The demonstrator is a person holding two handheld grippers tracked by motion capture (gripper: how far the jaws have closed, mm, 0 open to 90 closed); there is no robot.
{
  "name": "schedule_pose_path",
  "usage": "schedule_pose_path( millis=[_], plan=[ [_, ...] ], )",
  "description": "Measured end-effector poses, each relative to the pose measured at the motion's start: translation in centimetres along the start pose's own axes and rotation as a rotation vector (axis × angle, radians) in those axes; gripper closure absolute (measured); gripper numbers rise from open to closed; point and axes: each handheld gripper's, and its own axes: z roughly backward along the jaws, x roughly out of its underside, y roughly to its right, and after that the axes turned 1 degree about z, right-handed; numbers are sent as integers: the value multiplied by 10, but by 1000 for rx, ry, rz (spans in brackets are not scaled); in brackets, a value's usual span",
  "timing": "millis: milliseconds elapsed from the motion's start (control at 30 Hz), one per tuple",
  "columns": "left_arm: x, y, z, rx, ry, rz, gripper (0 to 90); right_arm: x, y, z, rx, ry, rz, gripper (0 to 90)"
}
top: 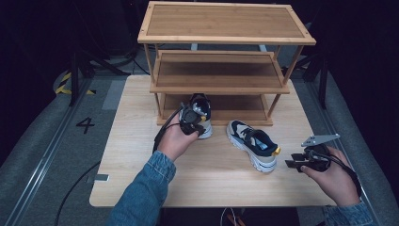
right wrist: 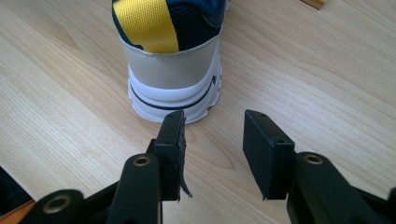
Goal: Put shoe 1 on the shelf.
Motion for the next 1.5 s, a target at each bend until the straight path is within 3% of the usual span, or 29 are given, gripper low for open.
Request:
schedule_pose_path(
  millis=[233, 367, 400, 667, 900, 1067, 1167, 1200, 1500],
  plan=[
    [5, -10, -17, -32, -6, 66, 875, 1, 1, 0, 1, 2, -2, 605],
    [3, -12, -23, -57, -21, 70, 888, 1, 1, 0, 1, 1, -1, 606],
    [3, -13, -24, -49, -14, 89, 894, 1, 1, 0, 1, 1, -1, 606],
    [-1, -20, -30, -80, 21, 104, 891, 1, 1, -2, 1, -4, -1, 607],
    [-9, -28, -40, -119, 38, 121, 784, 1, 2, -2, 6, 1, -2, 613],
    [-14, -34, -46, -150, 21, 124, 732, 1, 2, -1, 10, 13, -2, 618],
    [-13, -35, -49, -159, 25, 145, 645, 1, 2, 0, 10, 16, -5, 618],
    [-13, -38, -52, -165, 50, 149, 612, 1, 3, 1, 12, 20, 1, 619],
    [-14, -44, -61, -149, 83, 138, 549, 5, 3, 2, 21, 20, -13, 620]
  ],
)
